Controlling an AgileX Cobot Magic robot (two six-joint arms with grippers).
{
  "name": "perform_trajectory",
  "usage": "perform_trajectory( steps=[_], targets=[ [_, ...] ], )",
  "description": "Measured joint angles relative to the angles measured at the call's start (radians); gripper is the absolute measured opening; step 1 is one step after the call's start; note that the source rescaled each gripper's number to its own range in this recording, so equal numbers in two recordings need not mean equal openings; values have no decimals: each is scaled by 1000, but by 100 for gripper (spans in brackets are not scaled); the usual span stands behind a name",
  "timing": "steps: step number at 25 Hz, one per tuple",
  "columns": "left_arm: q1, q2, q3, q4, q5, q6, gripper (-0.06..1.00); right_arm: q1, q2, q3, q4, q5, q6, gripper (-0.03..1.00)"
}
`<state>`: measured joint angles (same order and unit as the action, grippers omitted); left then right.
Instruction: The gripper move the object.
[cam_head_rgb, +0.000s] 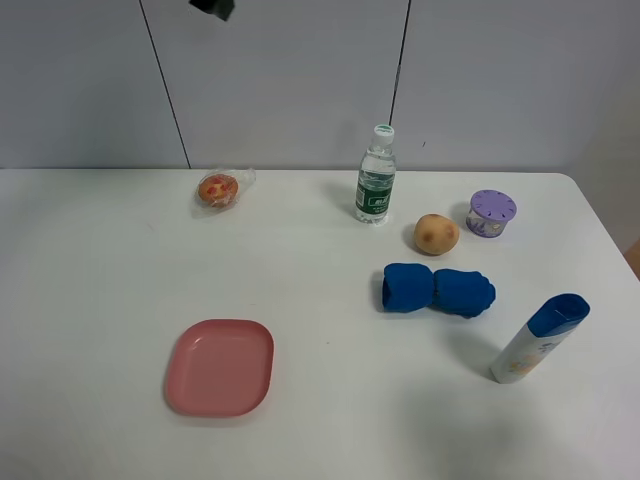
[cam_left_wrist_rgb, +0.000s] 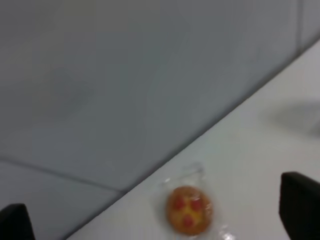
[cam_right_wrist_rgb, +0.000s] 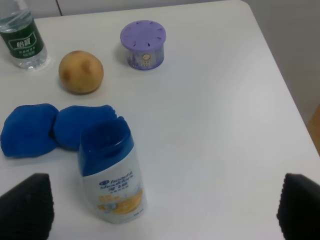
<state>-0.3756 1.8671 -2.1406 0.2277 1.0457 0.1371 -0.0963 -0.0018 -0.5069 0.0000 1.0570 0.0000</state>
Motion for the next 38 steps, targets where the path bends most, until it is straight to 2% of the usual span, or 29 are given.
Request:
perform_trajectory(
  steps=[2,5,10,14,19,22,26,31,38],
  targets=[
    [77,-26,13,-3,18,0,100,0,0,0,0,0,0,100],
    [169,-100,113,-55,-3,9,100,0,0,0,0,0,0,100],
    [271,-294,461,-72,-177,15,100,0,0,0,0,0,0,100],
    [286,-495,738,-75,-229,-36,100,0,0,0,0,0,0,100],
    [286,-794,1011,-104,-245,-238,100,0,0,0,0,0,0,100],
    [296,-992,1137,-83,-259,-280,100,0,0,0,0,0,0,100],
    [398,-1167,1244,-44,-255,-278,100,0,0,0,0,0,0,100],
    [542,-1287,1321,-70,-202,-275,100,0,0,0,0,0,0,100],
    [562,-1523,1473,-135,-189,-274,100,0,0,0,0,0,0,100]
  ],
)
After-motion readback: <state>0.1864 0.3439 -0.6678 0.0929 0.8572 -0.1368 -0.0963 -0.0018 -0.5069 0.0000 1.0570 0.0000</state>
